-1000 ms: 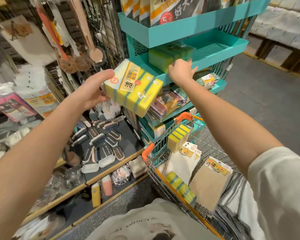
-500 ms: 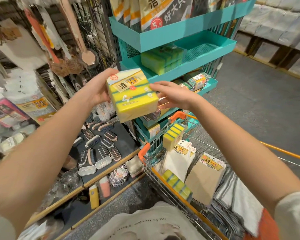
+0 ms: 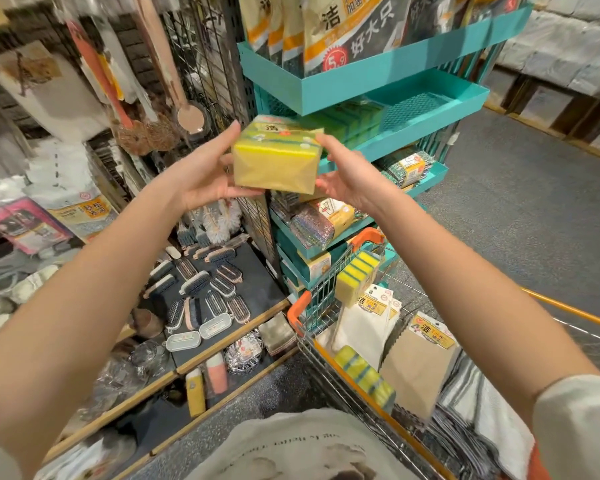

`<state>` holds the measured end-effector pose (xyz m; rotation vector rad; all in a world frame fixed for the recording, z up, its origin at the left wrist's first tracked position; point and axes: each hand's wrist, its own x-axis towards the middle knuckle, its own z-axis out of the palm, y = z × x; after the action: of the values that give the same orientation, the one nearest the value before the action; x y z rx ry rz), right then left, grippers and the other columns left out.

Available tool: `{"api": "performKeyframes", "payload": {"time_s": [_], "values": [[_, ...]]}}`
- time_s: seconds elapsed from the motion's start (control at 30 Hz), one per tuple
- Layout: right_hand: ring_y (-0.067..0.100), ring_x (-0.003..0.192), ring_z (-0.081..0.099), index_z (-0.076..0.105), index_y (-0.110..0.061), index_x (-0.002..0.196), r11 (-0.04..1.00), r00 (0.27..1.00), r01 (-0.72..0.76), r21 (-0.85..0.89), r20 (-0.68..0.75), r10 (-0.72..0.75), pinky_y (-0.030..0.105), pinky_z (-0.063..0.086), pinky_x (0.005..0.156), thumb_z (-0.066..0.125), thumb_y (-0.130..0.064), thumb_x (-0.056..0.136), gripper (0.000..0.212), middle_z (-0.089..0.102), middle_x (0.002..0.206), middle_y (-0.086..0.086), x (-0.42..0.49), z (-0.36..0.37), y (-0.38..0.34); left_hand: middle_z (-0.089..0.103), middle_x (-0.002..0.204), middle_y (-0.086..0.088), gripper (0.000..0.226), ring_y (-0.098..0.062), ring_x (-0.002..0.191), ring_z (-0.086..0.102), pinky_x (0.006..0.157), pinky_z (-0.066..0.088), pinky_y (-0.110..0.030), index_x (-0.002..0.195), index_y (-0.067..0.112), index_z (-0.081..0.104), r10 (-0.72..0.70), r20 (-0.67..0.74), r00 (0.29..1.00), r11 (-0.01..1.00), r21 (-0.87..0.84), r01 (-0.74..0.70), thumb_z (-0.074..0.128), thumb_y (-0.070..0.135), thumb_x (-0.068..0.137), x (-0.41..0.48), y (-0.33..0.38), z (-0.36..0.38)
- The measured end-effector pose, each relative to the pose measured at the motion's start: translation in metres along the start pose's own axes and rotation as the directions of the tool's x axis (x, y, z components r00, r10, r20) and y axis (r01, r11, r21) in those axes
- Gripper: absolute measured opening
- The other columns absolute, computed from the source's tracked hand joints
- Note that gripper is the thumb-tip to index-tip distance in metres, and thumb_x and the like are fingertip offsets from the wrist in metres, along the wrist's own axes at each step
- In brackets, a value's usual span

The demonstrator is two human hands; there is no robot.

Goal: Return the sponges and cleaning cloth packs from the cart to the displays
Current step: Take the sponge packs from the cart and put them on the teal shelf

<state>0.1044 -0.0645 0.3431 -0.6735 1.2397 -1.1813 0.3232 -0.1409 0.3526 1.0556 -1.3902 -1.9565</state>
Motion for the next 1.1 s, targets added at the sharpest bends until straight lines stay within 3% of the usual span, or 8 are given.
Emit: {"api": "performKeyframes", "payload": {"time_s": [0.13,0.23,0.37,0.47,0.57,0.67,0.83,1.1], "values": [[0.017,0.047,0.057,0.033,0.002,0.129,0.998,0.982,0.041,0.042,-0.187,-0.032,0.023,0.055,0.050,0.053,-0.009,0.094,0.042,0.054,0.093,0.021,0.008,0.008,0.001,0.057,0.122,-0.004,0.047,-0.018,0.110,0.062,0.082,0.057,-0.031,0.124,0.019,0.051,0.125,-0.095,0.988,0.987,0.112,-0.114,0.066,0.031,0.081,0.007,0.000,0.011],[0.018,0.050,0.059,0.037,0.000,0.120,0.997,0.992,0.072,-0.006,-0.102,-0.072,0.027,0.058,0.058,0.051,-0.006,0.095,0.030,0.051,0.088,0.017,0.003,0.013,0.004,0.063,0.116,-0.004,0.037,-0.017,0.105,0.064,0.080,0.055,-0.022,0.124,0.011,0.056,0.140,-0.221,0.965,0.989,0.074,-0.126,0.064,0.016,0.088,0.020,0.001,0.015],[0.020,0.068,0.064,0.043,-0.002,0.133,0.915,0.957,0.143,-0.377,-0.184,-0.225,0.032,0.057,0.071,0.052,-0.011,0.093,0.042,0.059,0.094,0.009,-0.003,0.005,0.007,0.064,0.103,-0.007,0.041,-0.018,0.097,0.065,0.087,0.056,-0.030,0.120,0.002,0.053,0.170,-0.429,0.887,0.985,0.104,-0.138,0.069,0.007,0.082,0.042,-0.001,0.015],[0.020,0.102,0.060,0.047,-0.007,0.137,0.685,0.836,0.169,-0.709,-0.265,-0.480,0.027,0.045,0.089,0.045,-0.013,0.092,0.045,0.055,0.132,0.009,0.007,-0.013,0.002,0.057,0.096,-0.001,0.035,-0.018,0.095,0.061,0.087,0.053,-0.033,0.103,0.014,0.051,0.300,-0.598,0.743,0.923,0.379,-0.068,0.072,0.010,0.075,0.053,-0.004,0.025],[0.026,0.122,0.048,0.046,-0.002,0.136,0.472,0.797,0.112,-0.875,-0.204,-0.568,0.039,0.034,0.110,0.040,-0.014,0.092,0.046,0.044,0.144,0.014,0.029,-0.036,0.000,0.057,0.108,0.002,0.023,-0.013,0.100,0.055,0.087,0.047,-0.026,0.106,0.016,0.055,0.476,-0.455,0.752,0.750,0.657,-0.077,0.063,0.020,0.085,0.055,-0.014,0.045],[0.033,0.144,0.015,0.043,0.000,0.136,0.305,0.826,-0.014,-0.952,-0.182,-0.533,0.050,0.013,0.118,0.034,-0.016,0.096,0.044,0.034,0.150,0.014,0.050,-0.055,-0.005,0.052,0.131,-0.005,0.040,-0.022,0.123,0.047,0.105,0.038,-0.039,0.126,0.013,0.053,0.529,-0.269,0.805,0.541,0.838,-0.075,0.054,0.032,0.091,0.062,-0.024,0.053],[0.030,0.147,-0.003,0.037,-0.005,0.139,0.271,0.873,-0.086,-0.959,-0.203,-0.442,0.060,0.000,0.116,0.029,-0.018,0.097,0.045,0.025,0.155,0.007,0.074,-0.073,-0.016,0.031,0.152,-0.014,0.066,-0.032,0.143,0.022,0.117,0.021,-0.049,0.147,0.010,0.028,0.365,-0.108,0.925,0.368,0.929,-0.036,0.046,0.045,0.095,0.075,-0.040,0.050],[0.033,0.146,-0.006,0.028,-0.013,0.144,0.221,0.902,-0.172,-0.960,-0.244,-0.356,0.066,-0.004,0.112,0.029,-0.015,0.094,0.049,0.024,0.154,0.012,0.101,-0.096,-0.032,0.011,0.159,-0.011,0.056,-0.032,0.147,0.004,0.118,0.008,-0.055,0.149,0.026,0.026,0.474,0.015,0.880,0.197,0.973,-0.123,0.039,0.046,0.098,0.071,-0.037,0.064]]}}
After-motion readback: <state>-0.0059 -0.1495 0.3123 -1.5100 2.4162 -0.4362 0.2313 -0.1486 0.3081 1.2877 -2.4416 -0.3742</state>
